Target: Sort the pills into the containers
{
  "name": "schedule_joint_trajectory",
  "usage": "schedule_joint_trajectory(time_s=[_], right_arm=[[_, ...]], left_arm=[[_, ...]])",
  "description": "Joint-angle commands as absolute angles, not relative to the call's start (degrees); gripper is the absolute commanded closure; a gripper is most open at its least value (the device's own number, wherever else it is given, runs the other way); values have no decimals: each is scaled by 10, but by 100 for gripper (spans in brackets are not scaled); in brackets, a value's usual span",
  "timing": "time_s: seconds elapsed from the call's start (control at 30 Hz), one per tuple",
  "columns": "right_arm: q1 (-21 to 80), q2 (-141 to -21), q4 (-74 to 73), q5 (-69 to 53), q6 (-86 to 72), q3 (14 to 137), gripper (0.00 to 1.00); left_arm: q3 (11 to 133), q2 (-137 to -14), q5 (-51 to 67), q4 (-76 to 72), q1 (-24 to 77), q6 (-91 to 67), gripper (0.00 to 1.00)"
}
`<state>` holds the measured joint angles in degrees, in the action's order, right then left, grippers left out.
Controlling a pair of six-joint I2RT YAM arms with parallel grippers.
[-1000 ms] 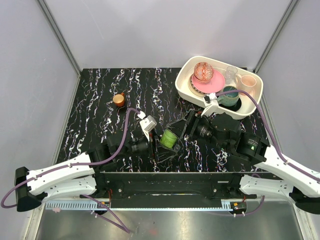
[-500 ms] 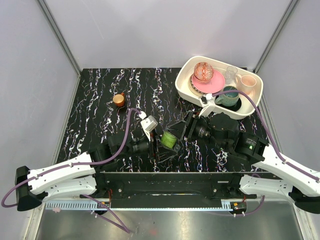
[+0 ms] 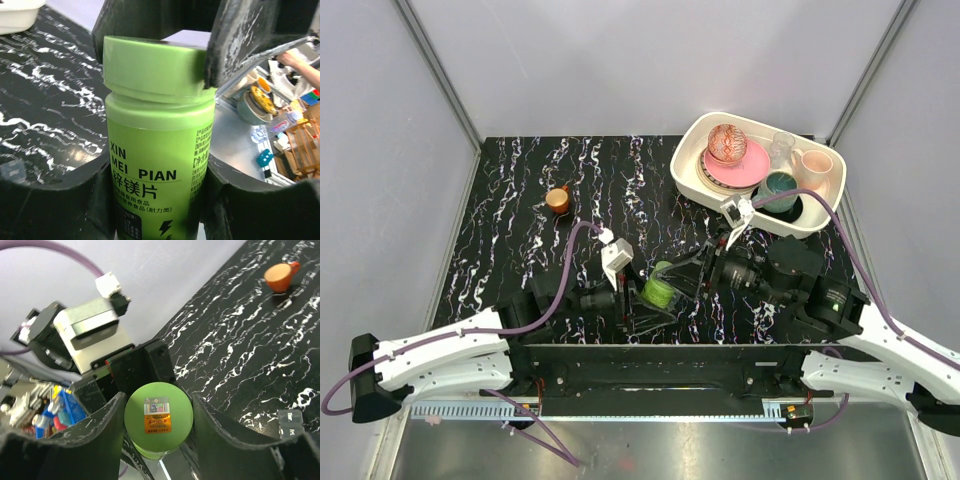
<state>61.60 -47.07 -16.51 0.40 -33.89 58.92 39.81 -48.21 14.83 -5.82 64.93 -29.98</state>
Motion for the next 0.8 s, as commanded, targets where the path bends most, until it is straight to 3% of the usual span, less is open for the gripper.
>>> schedule_joint_trajectory(time_s=[0.0,0.33,0.7,0.77], right_arm=[[621,-430,-113,-138,-236,576,97],[621,-401,22,-308,-222,524,100],[621,-397,79,-343,-243,513,100],[621,-402,81,-340,-252,518,86]], left_arm=[[385,-455,180,-169,642,-328,100],[390,-467,266,-208,642,-334,100],[387,-461,278,-211,642,-332,100],[386,-461,277,-212,642,-332,100]])
